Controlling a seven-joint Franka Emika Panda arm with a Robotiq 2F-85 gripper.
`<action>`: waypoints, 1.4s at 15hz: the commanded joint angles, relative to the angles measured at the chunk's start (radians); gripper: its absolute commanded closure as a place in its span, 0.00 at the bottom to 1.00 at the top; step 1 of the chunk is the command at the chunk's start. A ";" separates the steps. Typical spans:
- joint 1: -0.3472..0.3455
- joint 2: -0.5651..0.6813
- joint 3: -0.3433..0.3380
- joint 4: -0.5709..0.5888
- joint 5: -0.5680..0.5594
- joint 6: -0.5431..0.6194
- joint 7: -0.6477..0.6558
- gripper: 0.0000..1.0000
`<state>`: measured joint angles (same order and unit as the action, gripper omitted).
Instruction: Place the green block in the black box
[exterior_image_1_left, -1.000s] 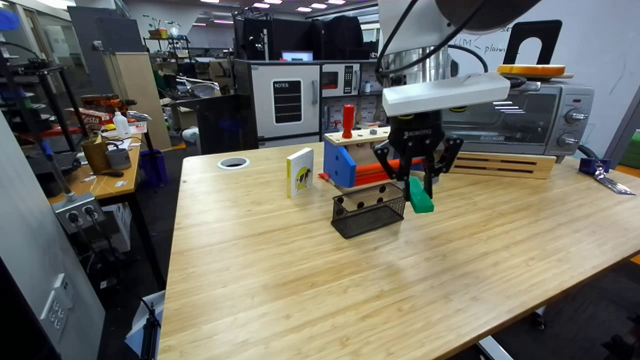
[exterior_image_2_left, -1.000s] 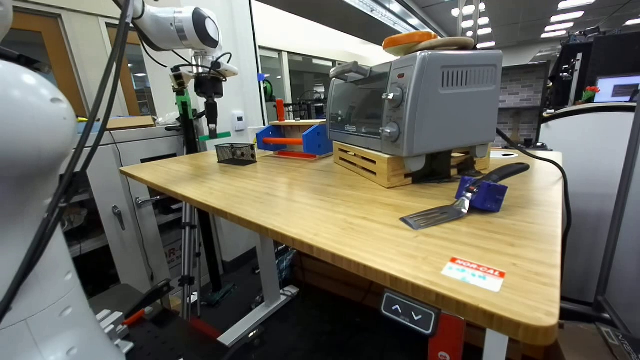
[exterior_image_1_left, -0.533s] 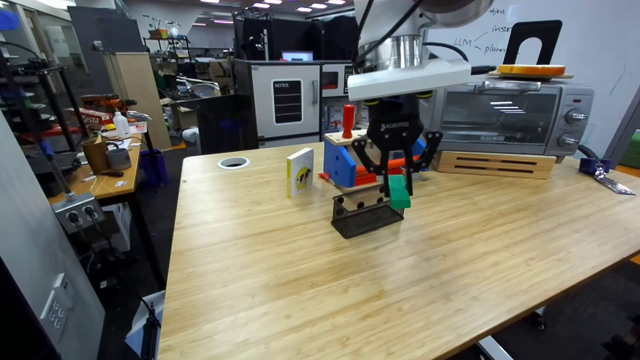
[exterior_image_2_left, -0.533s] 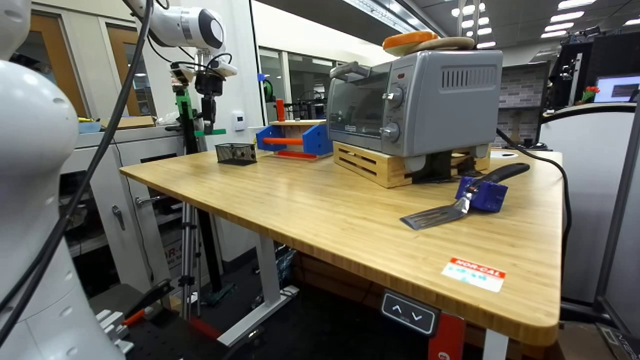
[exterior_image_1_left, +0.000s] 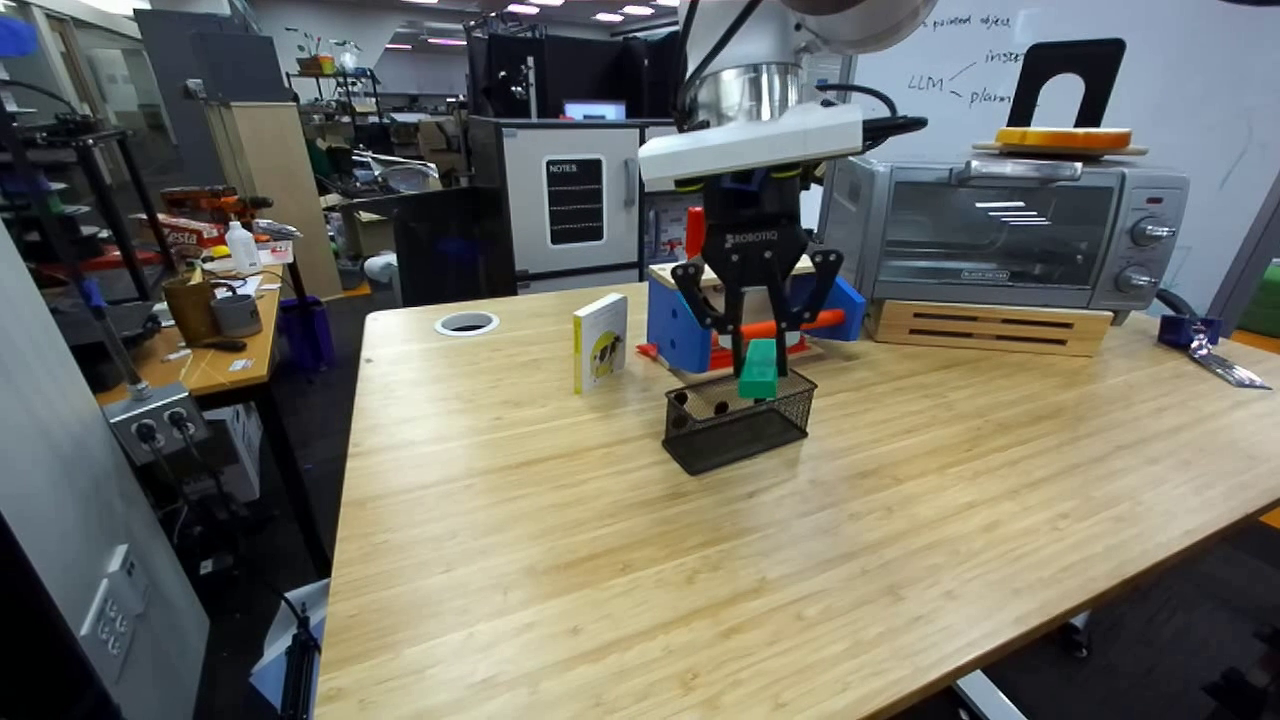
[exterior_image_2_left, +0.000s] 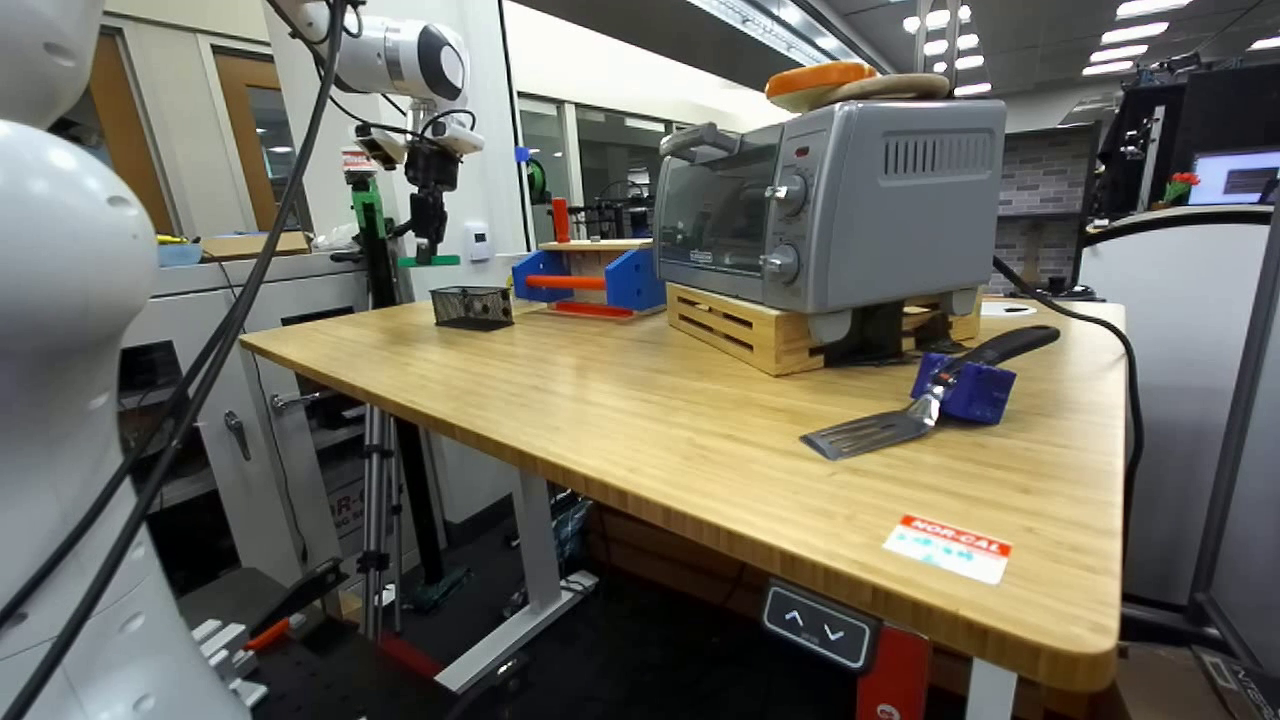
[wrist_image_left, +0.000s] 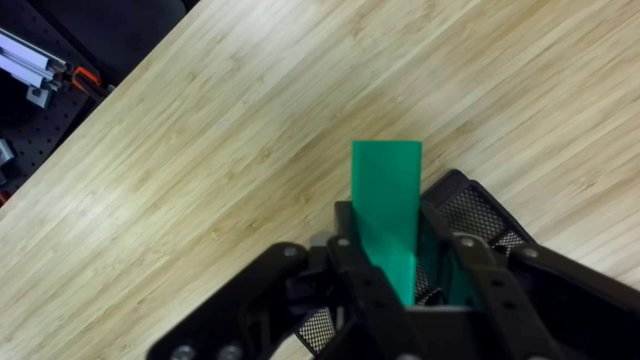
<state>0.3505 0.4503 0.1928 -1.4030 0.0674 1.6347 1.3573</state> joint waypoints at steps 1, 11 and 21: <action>0.015 0.052 -0.025 0.087 0.017 -0.063 0.071 0.92; 0.003 0.107 -0.038 0.172 0.146 0.015 0.293 0.92; -0.009 0.094 -0.075 0.128 0.129 0.023 0.426 0.92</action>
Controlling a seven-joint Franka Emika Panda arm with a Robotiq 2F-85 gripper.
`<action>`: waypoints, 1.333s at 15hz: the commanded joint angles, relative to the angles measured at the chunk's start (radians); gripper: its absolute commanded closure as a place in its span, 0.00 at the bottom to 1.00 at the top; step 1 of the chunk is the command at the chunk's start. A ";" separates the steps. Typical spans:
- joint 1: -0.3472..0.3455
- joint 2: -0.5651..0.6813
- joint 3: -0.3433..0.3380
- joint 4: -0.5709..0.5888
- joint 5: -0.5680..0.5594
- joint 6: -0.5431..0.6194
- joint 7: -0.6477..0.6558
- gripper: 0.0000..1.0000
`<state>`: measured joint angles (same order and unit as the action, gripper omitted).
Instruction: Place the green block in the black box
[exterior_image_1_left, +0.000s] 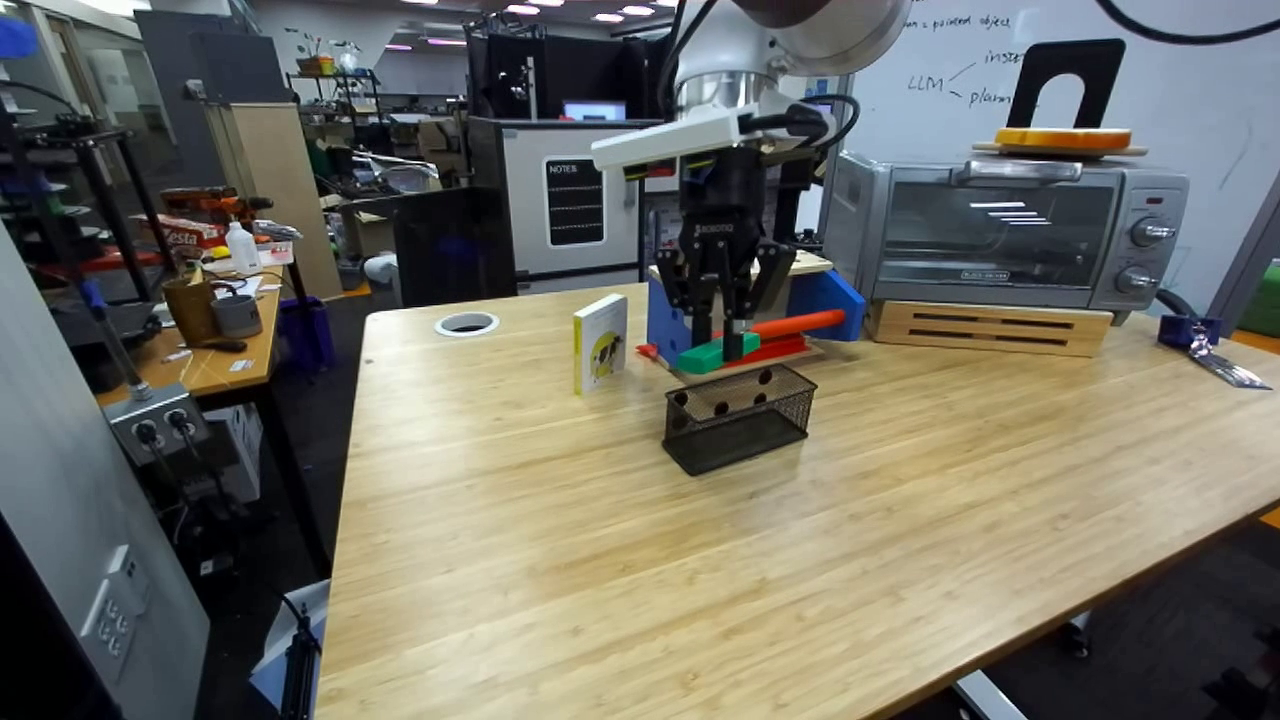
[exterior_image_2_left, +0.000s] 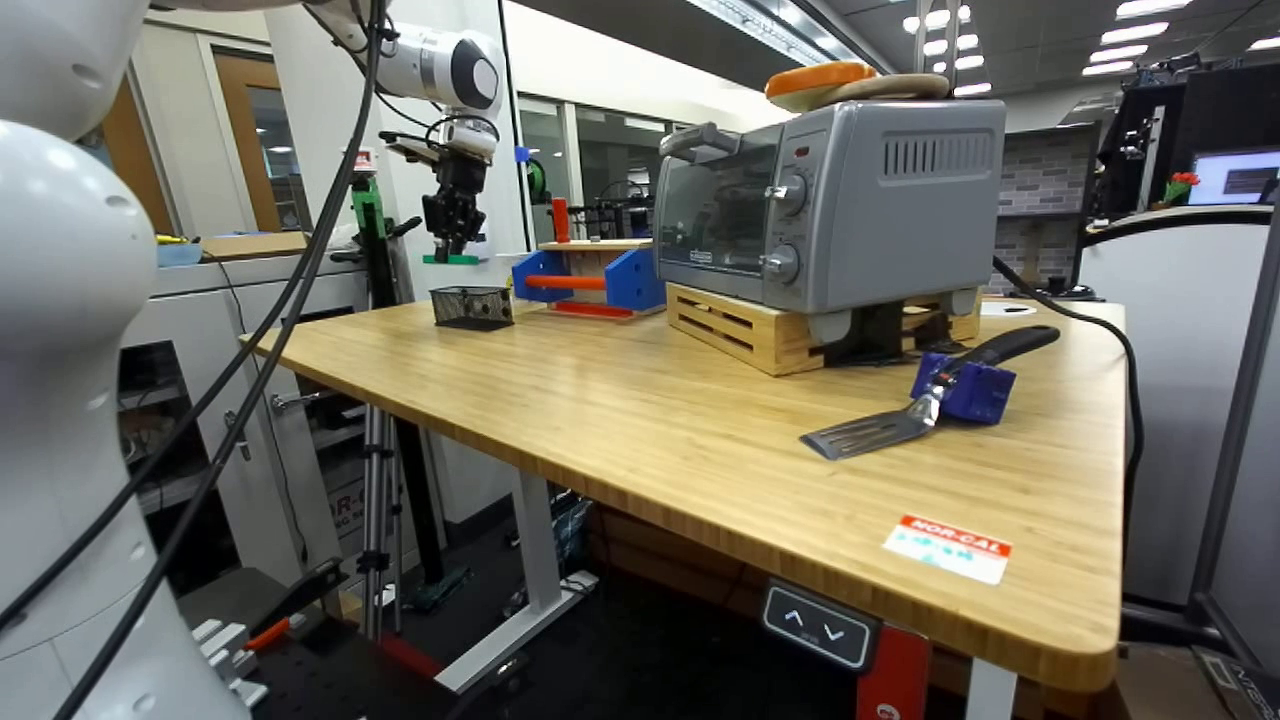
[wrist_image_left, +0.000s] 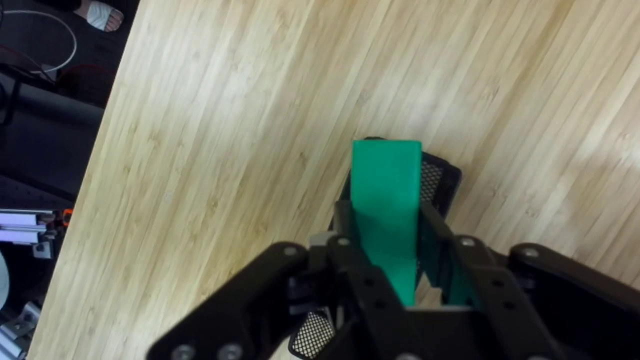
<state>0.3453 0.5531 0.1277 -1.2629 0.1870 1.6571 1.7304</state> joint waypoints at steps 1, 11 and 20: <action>-0.005 -0.014 -0.014 -0.024 0.007 0.006 0.067 0.92; -0.020 -0.038 -0.022 -0.112 0.019 0.028 0.122 0.92; -0.027 -0.016 -0.020 -0.112 0.037 0.046 0.137 0.92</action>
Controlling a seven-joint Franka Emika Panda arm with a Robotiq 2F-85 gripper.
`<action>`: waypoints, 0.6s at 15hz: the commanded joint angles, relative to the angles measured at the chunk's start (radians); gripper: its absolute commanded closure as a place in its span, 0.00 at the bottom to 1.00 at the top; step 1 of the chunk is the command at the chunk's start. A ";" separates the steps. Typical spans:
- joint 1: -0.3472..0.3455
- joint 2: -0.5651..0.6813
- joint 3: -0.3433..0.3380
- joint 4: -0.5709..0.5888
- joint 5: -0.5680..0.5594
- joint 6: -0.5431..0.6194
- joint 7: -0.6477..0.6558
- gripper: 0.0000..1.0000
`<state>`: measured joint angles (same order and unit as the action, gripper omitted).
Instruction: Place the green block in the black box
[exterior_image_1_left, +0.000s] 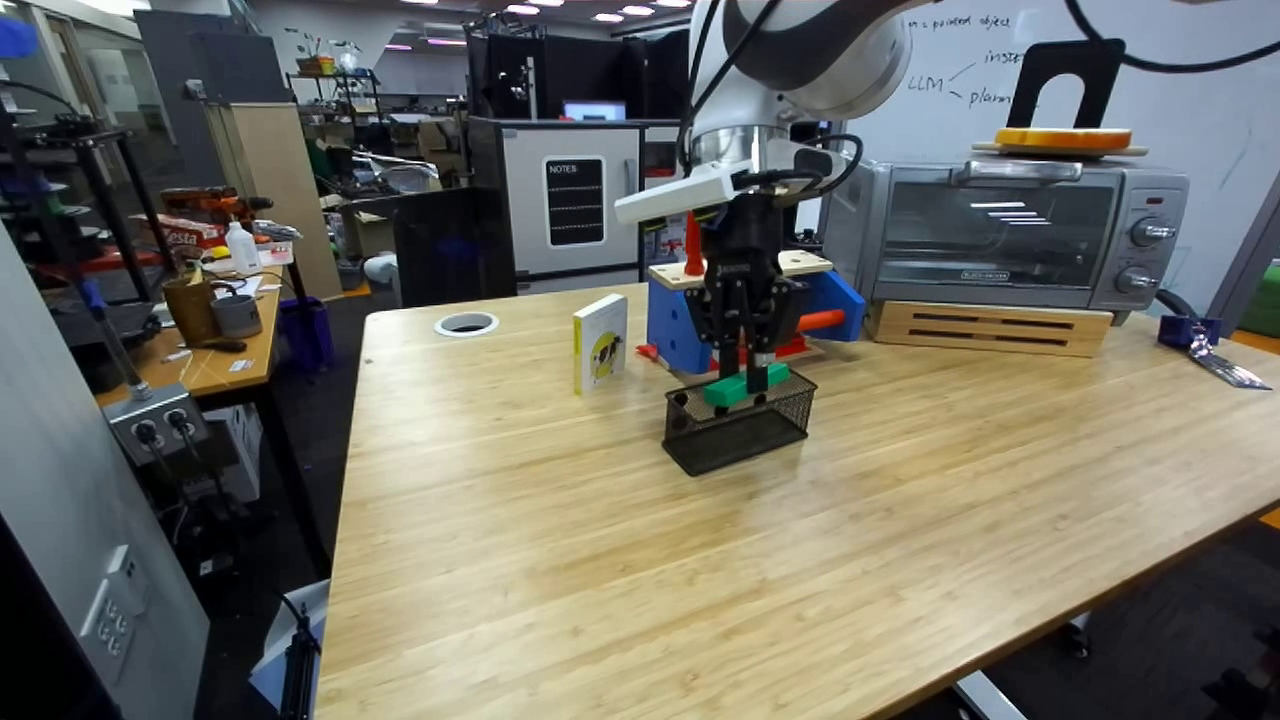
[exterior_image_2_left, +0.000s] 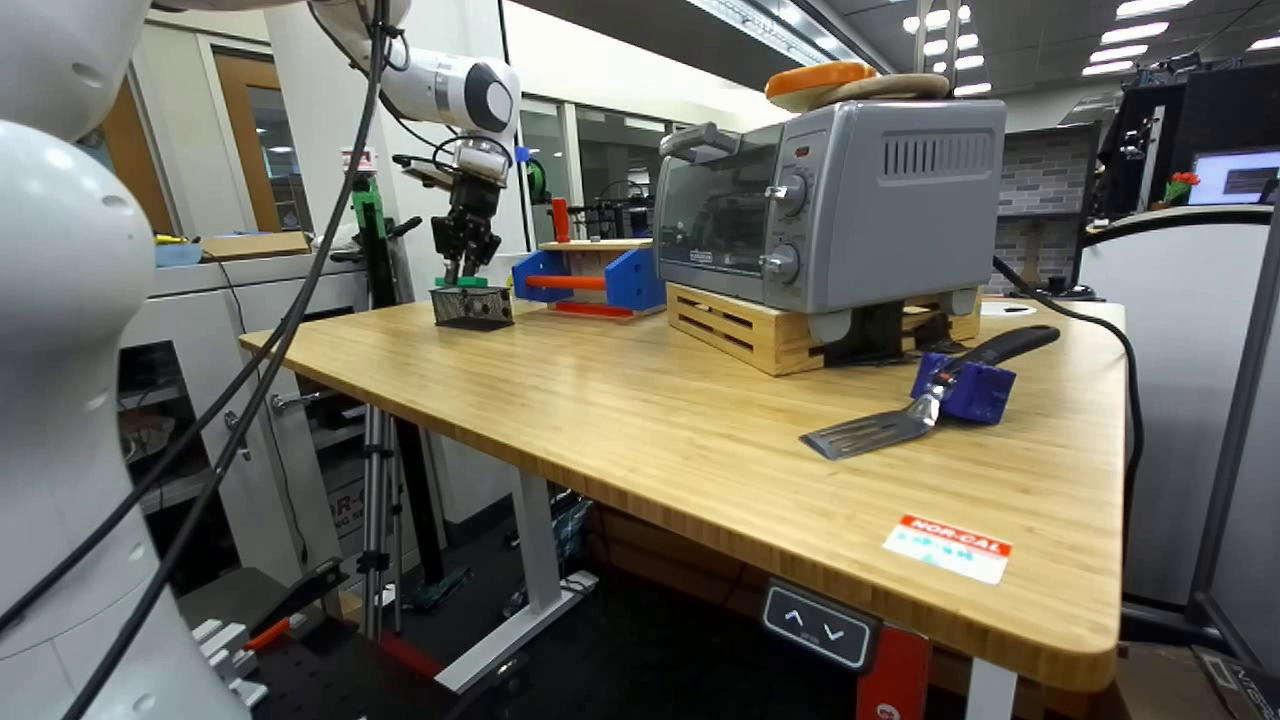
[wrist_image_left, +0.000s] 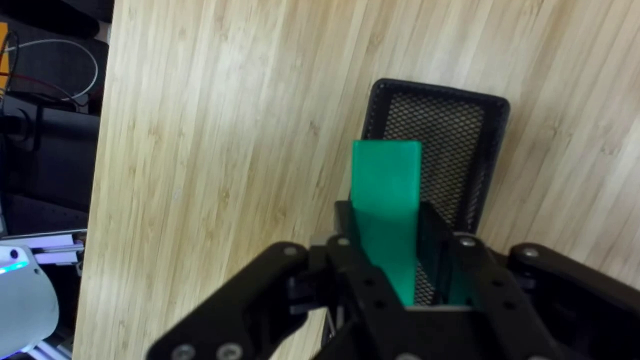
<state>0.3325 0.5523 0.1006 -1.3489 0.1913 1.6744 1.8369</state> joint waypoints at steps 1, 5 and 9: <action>-0.017 -0.011 0.008 -0.021 0.041 0.033 0.035 0.92; -0.030 0.004 0.010 -0.002 0.082 0.046 0.051 0.92; -0.035 0.012 0.011 -0.002 0.106 0.054 0.064 0.92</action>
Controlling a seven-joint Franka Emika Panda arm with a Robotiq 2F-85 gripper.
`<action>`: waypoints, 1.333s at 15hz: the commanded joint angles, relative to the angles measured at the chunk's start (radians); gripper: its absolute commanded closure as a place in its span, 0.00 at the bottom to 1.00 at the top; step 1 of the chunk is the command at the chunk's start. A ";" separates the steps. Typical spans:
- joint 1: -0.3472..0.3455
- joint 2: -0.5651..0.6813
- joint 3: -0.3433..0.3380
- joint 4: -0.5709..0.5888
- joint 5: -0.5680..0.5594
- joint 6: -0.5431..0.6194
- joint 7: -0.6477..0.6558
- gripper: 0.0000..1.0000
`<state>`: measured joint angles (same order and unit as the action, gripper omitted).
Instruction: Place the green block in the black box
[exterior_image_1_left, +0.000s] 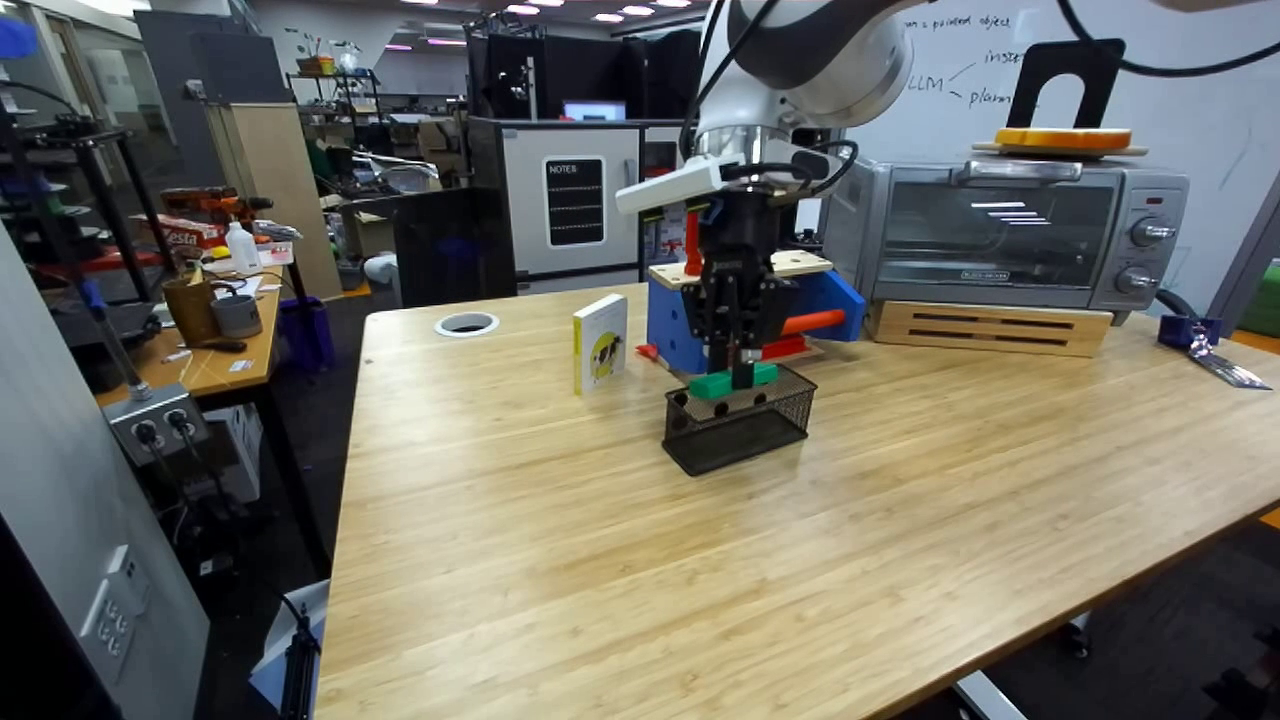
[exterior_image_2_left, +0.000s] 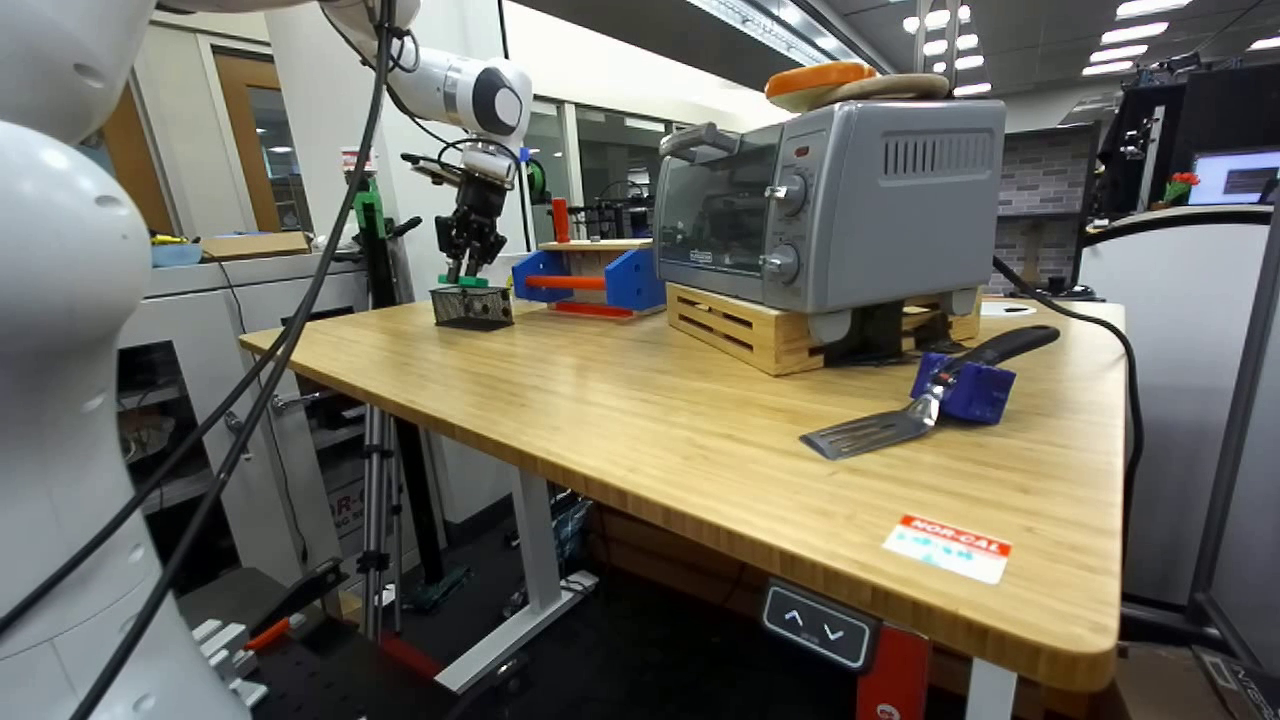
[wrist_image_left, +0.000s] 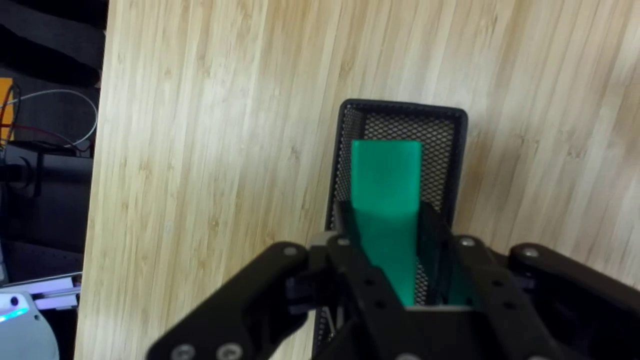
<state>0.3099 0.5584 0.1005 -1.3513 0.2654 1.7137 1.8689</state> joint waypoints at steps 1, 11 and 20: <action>-0.013 0.008 0.011 0.000 0.036 0.017 0.034 0.92; -0.016 0.014 0.009 -0.016 0.042 0.034 0.041 0.92; -0.023 0.011 0.011 -0.024 0.040 0.035 0.026 0.08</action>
<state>0.2999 0.5827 0.1006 -1.3529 0.2827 1.7321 1.8859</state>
